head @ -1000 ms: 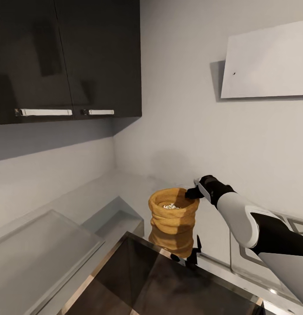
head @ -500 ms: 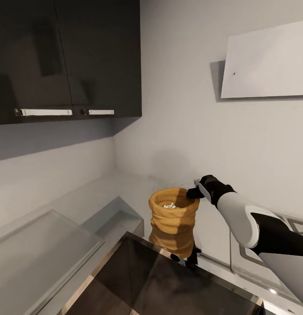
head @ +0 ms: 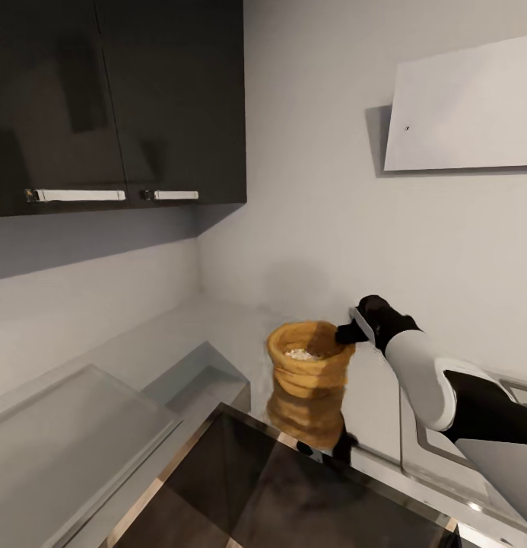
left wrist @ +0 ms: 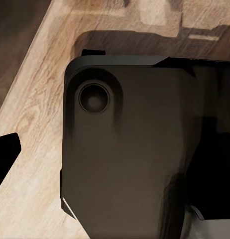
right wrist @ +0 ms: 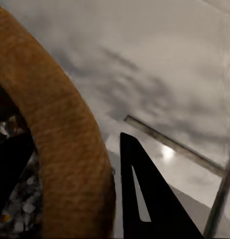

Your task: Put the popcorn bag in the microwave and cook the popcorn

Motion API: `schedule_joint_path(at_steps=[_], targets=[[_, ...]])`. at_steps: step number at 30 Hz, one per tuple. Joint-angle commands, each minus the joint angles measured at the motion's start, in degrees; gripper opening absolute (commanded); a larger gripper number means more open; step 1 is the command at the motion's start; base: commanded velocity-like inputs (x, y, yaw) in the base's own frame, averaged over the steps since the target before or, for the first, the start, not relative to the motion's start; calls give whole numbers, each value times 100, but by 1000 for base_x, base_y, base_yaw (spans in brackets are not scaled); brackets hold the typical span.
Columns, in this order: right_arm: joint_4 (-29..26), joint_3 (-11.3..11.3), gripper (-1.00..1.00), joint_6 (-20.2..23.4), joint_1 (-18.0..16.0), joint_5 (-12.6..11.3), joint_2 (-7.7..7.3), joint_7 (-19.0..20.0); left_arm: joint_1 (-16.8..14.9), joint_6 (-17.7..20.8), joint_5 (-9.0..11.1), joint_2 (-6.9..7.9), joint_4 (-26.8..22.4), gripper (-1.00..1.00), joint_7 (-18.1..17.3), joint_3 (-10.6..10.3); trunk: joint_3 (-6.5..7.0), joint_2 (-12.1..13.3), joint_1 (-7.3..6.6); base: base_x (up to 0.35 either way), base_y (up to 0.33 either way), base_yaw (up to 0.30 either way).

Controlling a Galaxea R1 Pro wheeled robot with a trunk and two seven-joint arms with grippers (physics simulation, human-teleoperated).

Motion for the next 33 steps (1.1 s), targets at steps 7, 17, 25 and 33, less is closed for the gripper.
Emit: schedule_joint_path(at_steps=[7,17,25,33], targets=[[-1316,-38,-100,1178,-1,35,22,51,-2,-18,35,-1,0,100,-1,5,-8,-4,1,0,0,0],[-1394,-76,-100,1338,-1,16,38,131,-2,-18,35,-4,0,100,-5,5,-8,-4,1,-7,0,0],[-1419,-134,-100,1338,-1,21,2,558,-2,-21,35,-15,0,100,8,12,-8,-4,1,-300,0,0],[-1426,-488,-100,1338,-1,25,-29,771,-2,-25,35,-19,0,100,8,12,-8,-4,1,-346,0,0]])
